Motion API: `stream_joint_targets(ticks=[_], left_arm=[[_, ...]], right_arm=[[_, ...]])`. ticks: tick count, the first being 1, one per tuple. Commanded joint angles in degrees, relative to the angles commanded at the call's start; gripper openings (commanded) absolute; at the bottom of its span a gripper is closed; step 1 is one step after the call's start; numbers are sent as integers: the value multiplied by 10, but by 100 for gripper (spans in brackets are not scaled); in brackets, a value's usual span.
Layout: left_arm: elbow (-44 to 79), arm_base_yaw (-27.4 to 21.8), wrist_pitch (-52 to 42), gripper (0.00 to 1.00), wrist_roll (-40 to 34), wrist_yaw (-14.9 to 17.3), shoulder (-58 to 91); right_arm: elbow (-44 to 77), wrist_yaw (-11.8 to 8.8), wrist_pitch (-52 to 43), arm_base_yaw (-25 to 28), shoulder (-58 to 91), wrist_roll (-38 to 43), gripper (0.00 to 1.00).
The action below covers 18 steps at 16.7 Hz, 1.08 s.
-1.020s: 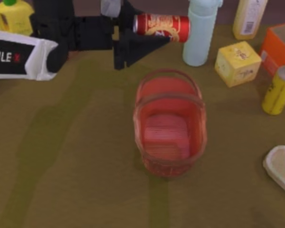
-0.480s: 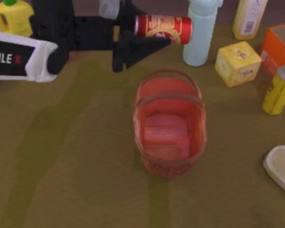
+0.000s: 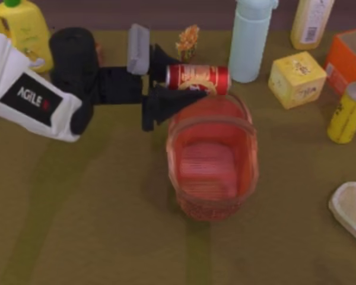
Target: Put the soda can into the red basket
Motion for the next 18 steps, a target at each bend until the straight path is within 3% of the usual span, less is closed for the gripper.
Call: stream_joint_targets(ticks=[5, 18], left_arm=[[-4, 1, 12, 0, 0, 0, 10], [-4, 1, 12, 98, 0, 0, 10]], right_arm=[[0, 0, 0, 0, 0, 0, 100], [0, 0, 0, 0, 0, 0, 100]])
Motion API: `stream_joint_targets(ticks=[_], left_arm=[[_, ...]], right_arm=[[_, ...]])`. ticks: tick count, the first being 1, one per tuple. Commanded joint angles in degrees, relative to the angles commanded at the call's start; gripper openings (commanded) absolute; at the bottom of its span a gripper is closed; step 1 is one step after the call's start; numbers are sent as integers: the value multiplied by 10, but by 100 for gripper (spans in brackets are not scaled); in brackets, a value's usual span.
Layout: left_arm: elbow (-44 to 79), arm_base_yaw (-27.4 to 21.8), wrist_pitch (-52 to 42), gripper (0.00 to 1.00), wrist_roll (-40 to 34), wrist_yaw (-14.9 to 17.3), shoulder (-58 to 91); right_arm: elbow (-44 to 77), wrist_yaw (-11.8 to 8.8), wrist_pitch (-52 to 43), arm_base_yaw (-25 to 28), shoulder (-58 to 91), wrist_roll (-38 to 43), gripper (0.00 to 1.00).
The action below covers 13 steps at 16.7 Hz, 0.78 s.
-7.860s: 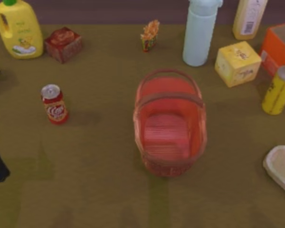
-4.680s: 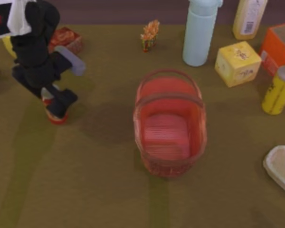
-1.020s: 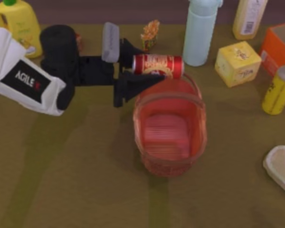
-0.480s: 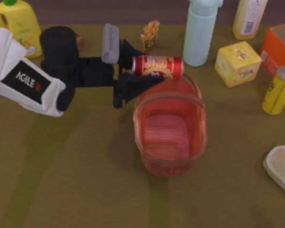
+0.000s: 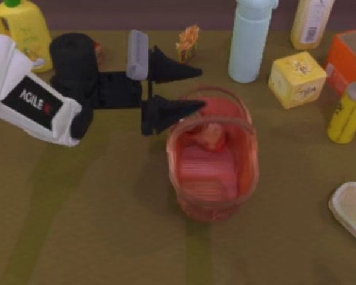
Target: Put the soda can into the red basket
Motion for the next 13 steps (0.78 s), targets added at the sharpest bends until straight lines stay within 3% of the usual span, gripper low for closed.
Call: stream_joint_targets(ticks=[10, 13], left_arm=[[0, -2, 0, 100, 0, 0, 0], [-16, 2, -17, 100, -6, -21, -33]], right_arm=[[0, 0, 0, 0, 0, 0, 100], [32, -2, -33, 15, 35, -20, 100]])
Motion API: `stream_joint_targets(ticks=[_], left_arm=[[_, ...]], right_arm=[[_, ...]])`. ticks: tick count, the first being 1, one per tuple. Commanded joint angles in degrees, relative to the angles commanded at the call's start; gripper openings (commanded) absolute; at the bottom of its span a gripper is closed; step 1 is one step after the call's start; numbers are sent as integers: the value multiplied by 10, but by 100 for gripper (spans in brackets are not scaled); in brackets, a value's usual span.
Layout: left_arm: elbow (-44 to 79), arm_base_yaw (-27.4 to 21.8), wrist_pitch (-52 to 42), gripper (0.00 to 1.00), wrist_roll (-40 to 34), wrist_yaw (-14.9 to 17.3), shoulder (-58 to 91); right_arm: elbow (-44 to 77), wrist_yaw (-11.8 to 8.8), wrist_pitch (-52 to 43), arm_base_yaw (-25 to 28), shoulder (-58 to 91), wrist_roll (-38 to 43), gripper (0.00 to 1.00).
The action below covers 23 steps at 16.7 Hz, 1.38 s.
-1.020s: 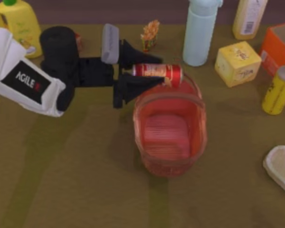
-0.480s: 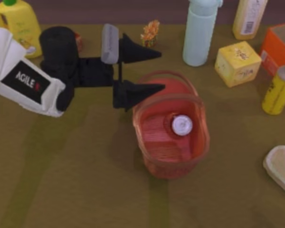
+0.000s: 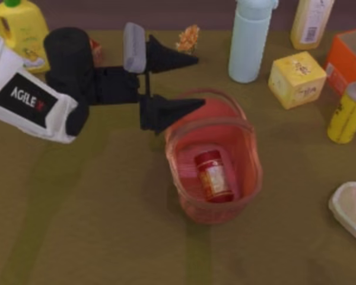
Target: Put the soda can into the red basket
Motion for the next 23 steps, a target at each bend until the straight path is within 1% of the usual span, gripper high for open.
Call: stream_joint_targets(ticks=[3, 6, 10, 17, 20, 23], left_arm=[[-39, 13, -41, 100, -13, -49, -83], [-101, 35, -103, 100, -28, -123, -210], [-216, 72, -214, 100, -45, -248, -428], [-452, 134, -421, 100, -52, -479, -882], [-543, 155, -495, 100, -44, -567, -1060], [-618, 170, -552, 100, -32, -640, -1195]], right_arm=[[82, -1, -76, 31, 86, -45, 100], [218, -1, -180, 74, 227, -111, 100], [463, 1, -331, 140, 472, -215, 100], [941, 7, -593, 261, 925, -403, 100], [1097, 8, -695, 304, 1084, -470, 100], [1212, 7, -781, 339, 1208, -524, 100]])
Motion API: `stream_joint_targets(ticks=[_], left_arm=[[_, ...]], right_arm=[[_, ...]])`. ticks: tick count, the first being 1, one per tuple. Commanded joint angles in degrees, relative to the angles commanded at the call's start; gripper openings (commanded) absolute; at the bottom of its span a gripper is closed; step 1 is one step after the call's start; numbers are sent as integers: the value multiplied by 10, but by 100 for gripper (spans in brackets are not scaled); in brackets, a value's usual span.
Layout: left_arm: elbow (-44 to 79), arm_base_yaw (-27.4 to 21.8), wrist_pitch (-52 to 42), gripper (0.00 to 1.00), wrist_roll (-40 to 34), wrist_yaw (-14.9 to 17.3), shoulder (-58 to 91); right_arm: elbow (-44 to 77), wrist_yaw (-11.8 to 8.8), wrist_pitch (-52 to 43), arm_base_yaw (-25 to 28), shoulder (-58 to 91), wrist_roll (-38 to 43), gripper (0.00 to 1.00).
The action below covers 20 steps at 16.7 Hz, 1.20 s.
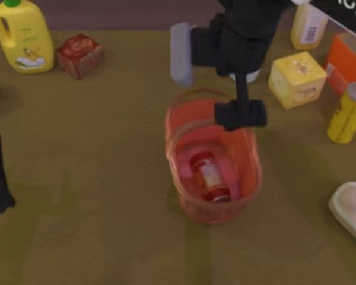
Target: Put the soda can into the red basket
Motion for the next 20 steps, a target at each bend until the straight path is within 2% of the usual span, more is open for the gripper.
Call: stream_joint_targets(ticks=[3, 5, 11, 20], left_arm=[[-49, 9, -35, 100, 11, -50, -81], [-63, 11, -44, 100, 15, -65, -104], [-65, 12, -46, 100, 15, -66, -107], [-65, 12, -46, 100, 15, -66, -107]], right_arm=[[67, -2, -57, 22, 73, -33, 100], [87, -2, -75, 29, 94, -43, 100], [86, -2, -74, 27, 96, -44, 100], [20, -3, -22, 30, 84, -44, 100]])
